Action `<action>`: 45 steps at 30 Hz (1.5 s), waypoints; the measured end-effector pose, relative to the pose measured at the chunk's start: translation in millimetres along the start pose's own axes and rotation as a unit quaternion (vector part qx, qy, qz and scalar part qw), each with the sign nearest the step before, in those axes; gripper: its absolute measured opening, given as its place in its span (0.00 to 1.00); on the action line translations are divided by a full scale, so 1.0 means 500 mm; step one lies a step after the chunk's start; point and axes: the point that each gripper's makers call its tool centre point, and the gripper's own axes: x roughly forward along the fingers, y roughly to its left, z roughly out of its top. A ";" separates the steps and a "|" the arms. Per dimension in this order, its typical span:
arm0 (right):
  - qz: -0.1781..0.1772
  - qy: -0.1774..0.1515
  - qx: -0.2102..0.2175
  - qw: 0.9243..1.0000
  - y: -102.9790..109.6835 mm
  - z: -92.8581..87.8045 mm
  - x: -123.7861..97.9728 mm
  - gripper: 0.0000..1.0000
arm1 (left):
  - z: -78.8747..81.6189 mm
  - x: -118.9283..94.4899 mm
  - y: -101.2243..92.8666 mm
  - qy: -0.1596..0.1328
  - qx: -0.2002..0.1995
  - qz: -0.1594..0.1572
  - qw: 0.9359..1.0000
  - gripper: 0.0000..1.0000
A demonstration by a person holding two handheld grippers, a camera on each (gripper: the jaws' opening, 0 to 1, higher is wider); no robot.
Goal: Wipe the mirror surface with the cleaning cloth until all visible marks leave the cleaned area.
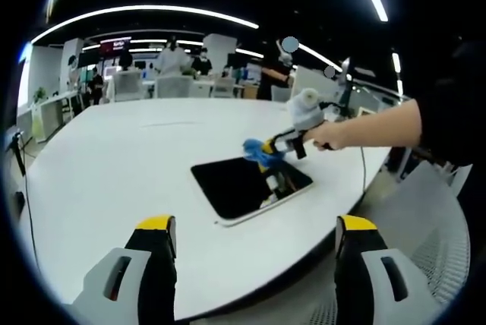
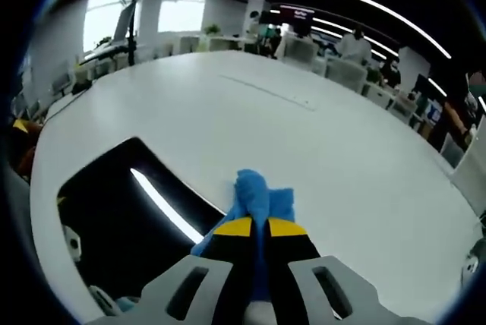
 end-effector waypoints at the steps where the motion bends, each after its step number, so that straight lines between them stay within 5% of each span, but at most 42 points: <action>1: 0.000 -0.002 0.001 1.000 -0.002 0.002 -0.001 0.00 | 0.000 -0.001 0.001 -0.001 0.000 0.001 1.000 0.86; 6: -0.008 -0.013 0.029 0.999 -0.001 0.025 -0.025 0.00 | -0.001 -0.001 -0.001 0.002 0.000 -0.001 1.000 0.86; 16: -0.002 -0.028 0.032 0.999 0.018 0.046 -0.083 0.00 | 0.002 -0.001 -0.001 -0.003 -0.002 -0.001 1.000 0.86; 24: -0.024 -0.062 0.017 0.998 -0.008 0.076 -0.154 0.00 | 0.008 -0.001 0.000 -0.012 -0.002 -0.001 1.000 0.88; 45: -0.034 -0.027 0.049 0.998 -0.070 -0.057 -0.212 0.00 | 0.006 0.000 -0.001 -0.008 -0.004 -0.004 1.000 0.88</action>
